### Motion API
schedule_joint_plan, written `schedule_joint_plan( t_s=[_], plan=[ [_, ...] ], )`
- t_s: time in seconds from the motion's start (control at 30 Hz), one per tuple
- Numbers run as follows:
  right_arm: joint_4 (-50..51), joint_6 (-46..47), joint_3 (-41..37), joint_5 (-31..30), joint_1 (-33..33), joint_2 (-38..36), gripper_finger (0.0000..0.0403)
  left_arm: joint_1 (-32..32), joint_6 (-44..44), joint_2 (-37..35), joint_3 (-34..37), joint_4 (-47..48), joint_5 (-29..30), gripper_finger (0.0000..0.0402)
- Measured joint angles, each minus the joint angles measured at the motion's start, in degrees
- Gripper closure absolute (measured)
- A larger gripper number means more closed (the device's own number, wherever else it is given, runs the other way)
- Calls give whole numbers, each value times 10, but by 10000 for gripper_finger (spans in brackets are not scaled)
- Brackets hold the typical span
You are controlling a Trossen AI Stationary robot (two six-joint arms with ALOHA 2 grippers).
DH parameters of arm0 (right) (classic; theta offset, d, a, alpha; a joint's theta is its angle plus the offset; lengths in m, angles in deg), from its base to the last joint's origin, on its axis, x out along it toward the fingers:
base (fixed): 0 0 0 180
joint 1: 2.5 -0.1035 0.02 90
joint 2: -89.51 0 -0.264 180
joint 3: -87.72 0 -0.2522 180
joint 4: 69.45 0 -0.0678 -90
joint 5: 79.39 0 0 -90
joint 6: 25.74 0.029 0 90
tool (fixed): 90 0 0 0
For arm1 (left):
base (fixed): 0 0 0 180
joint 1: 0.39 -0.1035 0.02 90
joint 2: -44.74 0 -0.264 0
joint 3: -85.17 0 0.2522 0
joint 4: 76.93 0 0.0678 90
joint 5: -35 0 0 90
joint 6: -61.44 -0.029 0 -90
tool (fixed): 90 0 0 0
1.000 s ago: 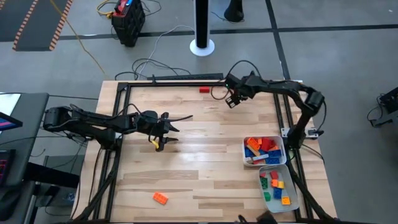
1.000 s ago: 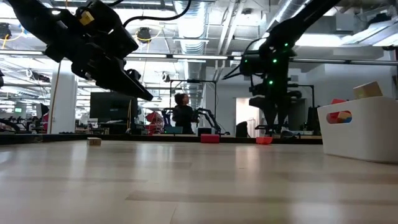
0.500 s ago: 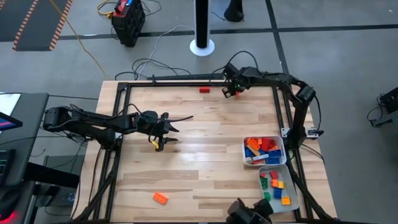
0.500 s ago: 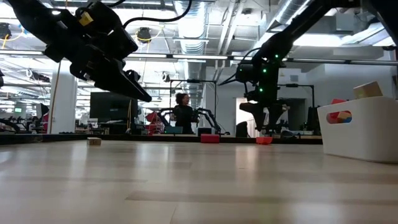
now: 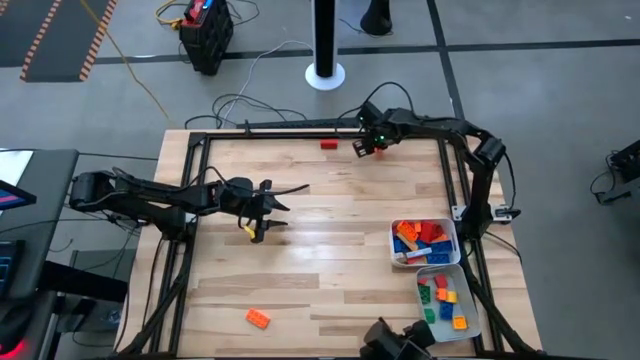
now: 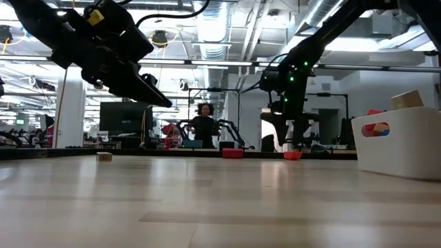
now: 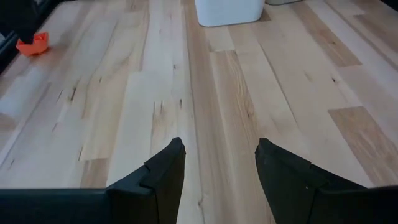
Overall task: Sort blocks by size
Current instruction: Put the 8 stud orange game piece into the grey bin
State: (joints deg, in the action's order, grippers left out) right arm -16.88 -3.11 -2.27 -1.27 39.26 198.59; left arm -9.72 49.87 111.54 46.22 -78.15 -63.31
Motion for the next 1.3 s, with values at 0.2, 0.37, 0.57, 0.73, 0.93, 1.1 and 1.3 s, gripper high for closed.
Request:
schedule_joint_plan(
  t_s=[0.2, 0.37, 0.57, 0.73, 0.93, 1.1, 1.3],
  plan=[
    [-1, 14, 0, -15, 3, 27, 152, 0, -8, 0, 0, 0, 0, 217],
    [-12, 15, 0, -42, 2, 28, 152, 0, -9, 0, 0, 1, 0, 217],
    [-13, -3, 1, -9, 2, 36, 158, 0, -13, 0, 0, 2, 0, 217],
    [23, -22, 3, 43, -20, 48, 177, 0, -13, 0, 0, 2, 0, 217],
    [92, -37, -1, 71, -78, 23, 194, 0, -12, 0, 0, 6, 0, 217],
    [118, -38, 0, 77, -122, -20, 198, 0, -8, 0, 0, 7, -1, 217],
    [134, -18, 0, 70, -154, -58, 198, 0, -1, 0, 0, 13, -1, 217]
  ],
)
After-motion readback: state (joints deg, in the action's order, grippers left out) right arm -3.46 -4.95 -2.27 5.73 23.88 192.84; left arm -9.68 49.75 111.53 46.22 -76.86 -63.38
